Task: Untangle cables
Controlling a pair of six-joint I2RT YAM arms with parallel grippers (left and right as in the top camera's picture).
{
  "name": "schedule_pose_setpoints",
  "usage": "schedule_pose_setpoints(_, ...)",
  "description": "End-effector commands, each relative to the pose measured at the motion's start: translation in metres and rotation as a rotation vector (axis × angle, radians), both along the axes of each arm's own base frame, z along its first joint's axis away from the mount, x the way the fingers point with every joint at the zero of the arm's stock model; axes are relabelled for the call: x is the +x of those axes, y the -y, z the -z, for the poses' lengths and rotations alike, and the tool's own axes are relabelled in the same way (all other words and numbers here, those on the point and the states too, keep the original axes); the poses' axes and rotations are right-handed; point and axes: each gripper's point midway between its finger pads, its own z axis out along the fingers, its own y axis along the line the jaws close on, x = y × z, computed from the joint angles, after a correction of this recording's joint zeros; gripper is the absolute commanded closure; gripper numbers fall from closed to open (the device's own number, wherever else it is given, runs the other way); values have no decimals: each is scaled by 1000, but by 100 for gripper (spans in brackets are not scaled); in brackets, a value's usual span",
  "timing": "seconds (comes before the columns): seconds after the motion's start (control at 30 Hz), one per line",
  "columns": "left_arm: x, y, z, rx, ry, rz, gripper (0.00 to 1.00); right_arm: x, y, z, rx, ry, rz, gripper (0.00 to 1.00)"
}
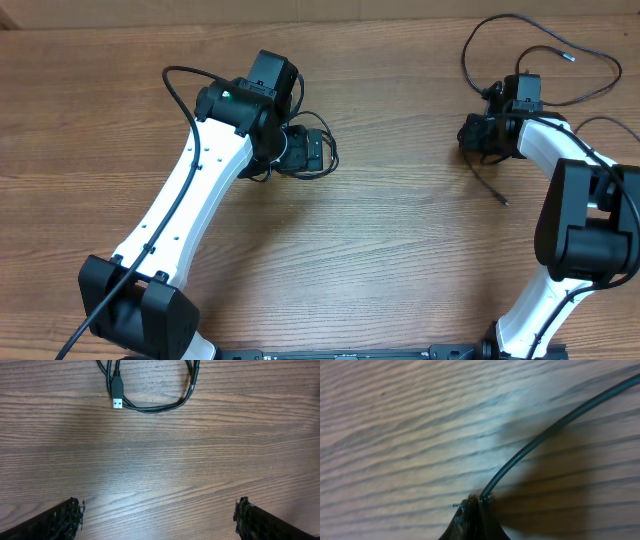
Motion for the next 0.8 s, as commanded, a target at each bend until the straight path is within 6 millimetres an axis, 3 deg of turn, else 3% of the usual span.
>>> schedule_pose_setpoints(0.0, -1, 2, 2, -3, -10, 8, 0, -6, -19, 5, 64, -20, -92, 96)
schedule_pose_setpoints(0.27, 1, 3, 2, -6, -3, 8, 0, -15, -42, -24, 159, 12, -200, 96)
schedule_pose_setpoints(0.47, 1, 3, 2, -6, -2, 8, 0, -26, -42, -25, 143, -15, -239, 96)
schedule_pose_setpoints(0.77, 2, 3, 2, -7, 0, 8, 0, -17, -30, -27, 86, -1, -185, 96)
